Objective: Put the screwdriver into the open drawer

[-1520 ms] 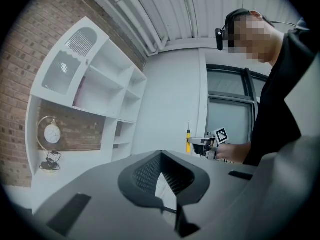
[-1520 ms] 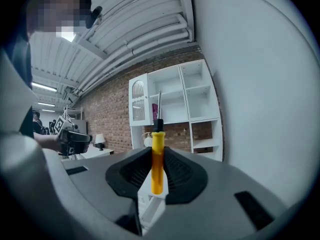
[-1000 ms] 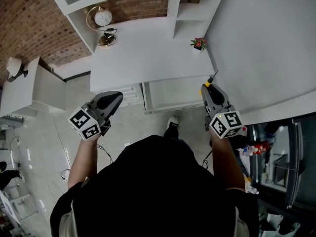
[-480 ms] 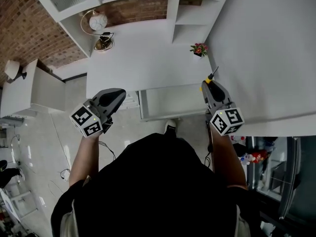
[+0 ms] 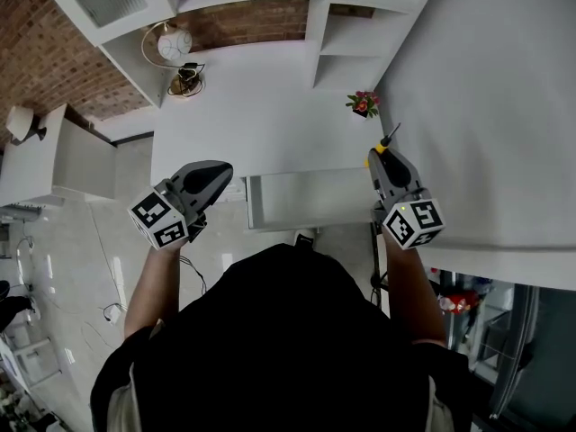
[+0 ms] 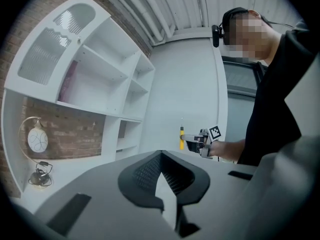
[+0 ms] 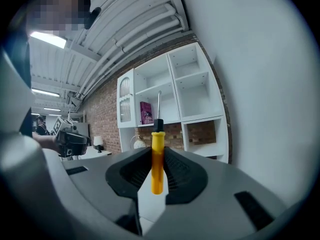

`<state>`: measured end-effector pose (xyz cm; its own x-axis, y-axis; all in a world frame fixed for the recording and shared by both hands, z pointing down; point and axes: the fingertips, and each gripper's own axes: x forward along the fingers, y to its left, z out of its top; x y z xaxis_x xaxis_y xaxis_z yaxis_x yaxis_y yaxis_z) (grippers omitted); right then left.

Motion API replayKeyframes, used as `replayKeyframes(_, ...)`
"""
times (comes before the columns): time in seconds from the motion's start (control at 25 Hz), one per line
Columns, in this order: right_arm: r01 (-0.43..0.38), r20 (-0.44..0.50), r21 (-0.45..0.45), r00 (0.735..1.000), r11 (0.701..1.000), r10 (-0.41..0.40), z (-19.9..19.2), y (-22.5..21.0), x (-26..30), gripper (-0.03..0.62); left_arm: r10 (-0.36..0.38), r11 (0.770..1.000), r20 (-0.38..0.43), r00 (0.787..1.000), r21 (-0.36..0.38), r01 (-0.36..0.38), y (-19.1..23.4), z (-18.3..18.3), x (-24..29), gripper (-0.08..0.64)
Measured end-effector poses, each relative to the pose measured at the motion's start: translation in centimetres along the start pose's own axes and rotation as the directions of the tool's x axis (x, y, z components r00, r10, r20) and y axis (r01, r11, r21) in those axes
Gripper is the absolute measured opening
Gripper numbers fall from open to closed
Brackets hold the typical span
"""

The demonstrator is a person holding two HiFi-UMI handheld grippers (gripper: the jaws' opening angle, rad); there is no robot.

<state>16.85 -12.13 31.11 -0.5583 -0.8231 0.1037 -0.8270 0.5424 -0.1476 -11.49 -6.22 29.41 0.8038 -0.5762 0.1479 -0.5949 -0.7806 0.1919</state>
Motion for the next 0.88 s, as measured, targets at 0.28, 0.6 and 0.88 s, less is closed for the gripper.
replayKeyframes(0.28,-0.025,-0.007,0.018,1.0,1.0,0.025,-0.4,-2.7,2.0,0.081,0.019,1.0,-0.009,1.0,0.004,-0.019,1.2,0.5,2.9,0.015)
replayKeyframes(0.6,-0.041,-0.027,0.032,0.999,0.999,0.042,-0.9,-4.9,3.5,0.081,0.043,0.999,-0.015,0.999,-0.003,-0.043,2.2,0.6,5.0,0.015)
replayKeyframes(0.88,-0.071,-0.045,0.044,0.996,0.997,0.073,-1.4,-5.6,4.9,0.081,0.074,0.997,-0.026,0.997,-0.015,-0.074,3.0,0.1,5.5,0.015)
